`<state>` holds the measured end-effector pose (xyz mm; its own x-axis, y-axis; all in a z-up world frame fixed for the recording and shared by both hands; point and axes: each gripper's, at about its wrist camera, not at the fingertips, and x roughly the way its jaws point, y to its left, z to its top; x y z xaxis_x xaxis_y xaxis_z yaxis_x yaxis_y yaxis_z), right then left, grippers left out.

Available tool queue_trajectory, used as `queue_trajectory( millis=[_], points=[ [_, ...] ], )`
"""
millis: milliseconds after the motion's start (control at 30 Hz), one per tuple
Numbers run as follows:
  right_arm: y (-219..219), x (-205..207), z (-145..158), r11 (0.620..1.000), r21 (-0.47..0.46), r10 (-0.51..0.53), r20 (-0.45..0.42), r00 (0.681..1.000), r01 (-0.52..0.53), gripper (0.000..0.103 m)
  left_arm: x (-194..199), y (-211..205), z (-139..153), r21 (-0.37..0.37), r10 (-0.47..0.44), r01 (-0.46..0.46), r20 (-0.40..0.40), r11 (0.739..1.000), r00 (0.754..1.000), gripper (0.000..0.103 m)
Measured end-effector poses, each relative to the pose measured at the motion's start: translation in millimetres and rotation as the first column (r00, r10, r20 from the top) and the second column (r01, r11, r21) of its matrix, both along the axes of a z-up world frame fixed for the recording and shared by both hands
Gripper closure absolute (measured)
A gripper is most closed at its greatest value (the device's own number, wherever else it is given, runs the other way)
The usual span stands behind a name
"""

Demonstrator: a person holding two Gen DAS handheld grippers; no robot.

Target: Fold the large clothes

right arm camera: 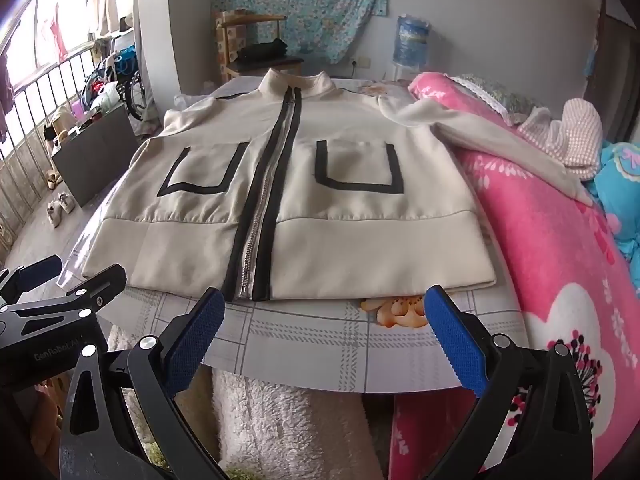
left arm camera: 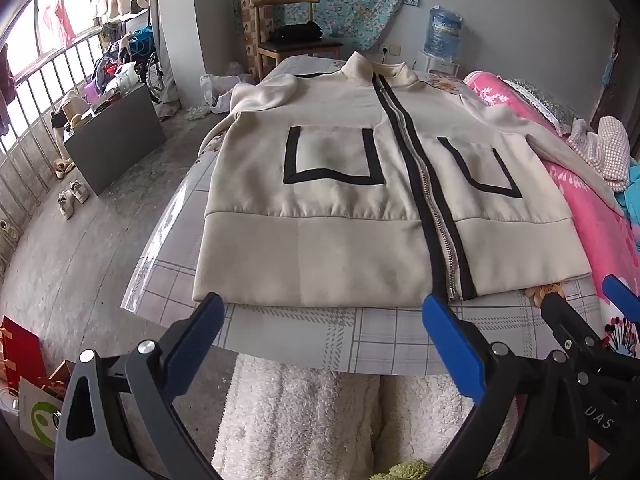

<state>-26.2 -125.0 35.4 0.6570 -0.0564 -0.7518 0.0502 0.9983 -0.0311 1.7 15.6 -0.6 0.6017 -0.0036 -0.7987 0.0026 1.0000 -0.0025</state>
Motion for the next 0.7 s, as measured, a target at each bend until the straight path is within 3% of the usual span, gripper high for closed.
queue_trajectory(
  millis=[700],
  points=[
    [2.1, 2.8, 0.6, 1.000, 0.018, -0.003, 0.007, 1.000, 0.003, 0.008, -1.3, 2.1, 3.7, 0.001, 0.002, -0.002, 0.015, 1.000, 1.000, 0.006]
  ],
)
